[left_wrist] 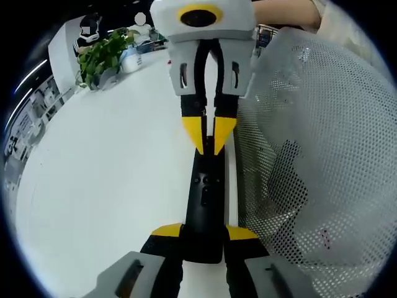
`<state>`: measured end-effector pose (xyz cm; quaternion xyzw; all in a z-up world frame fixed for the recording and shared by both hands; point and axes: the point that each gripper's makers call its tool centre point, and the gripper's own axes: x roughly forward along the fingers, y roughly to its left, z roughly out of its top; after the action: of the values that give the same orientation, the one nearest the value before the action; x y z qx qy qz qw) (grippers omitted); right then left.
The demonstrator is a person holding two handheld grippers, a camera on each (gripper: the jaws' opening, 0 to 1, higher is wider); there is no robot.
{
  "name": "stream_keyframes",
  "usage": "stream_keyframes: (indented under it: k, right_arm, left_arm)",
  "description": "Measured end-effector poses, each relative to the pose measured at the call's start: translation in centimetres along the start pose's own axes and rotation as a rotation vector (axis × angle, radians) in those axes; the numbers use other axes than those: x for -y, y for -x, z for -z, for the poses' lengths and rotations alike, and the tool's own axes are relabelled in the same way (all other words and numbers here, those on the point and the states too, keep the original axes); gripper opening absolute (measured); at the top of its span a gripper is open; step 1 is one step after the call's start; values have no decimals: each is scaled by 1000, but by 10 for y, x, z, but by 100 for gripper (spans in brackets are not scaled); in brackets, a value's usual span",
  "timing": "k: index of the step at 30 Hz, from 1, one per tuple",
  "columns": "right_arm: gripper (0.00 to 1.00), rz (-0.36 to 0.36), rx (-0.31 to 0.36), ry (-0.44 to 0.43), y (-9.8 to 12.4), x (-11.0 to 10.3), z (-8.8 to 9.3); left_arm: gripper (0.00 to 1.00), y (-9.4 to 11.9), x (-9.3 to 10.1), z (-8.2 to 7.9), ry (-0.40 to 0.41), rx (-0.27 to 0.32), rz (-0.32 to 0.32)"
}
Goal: Press the specified remote control buttons in sequence, fully releasing each button before pressing the next.
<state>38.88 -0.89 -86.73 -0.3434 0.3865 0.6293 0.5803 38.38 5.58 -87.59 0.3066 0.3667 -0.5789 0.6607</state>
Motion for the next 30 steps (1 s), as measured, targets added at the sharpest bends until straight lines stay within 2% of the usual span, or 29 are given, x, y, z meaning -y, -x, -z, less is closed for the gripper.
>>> stream_keyframes:
  k: [5, 9, 15, 26, 30]
  right_arm:
    - [4, -2, -32, 43, -1, -1, 0]
    - [4, 3, -45, 46, -1, -1, 0]
    - [4, 50, -11, 9, 0, -1, 1]
    - [4, 89, -8, -3, 0, -2, 0]
    - [4, 94, 14, -40, 0, -1, 1]
  left_arm:
    - [25, 0, 0, 0, -1, 2, 1]
    - [25, 0, 0, 0, -1, 2, 2]
    - [25, 0, 0, 0, -5, -6, 1]
    - [25, -1, 0, 0, -14, -20, 0]
    - [25, -1, 1, 0, -14, -21, 1]
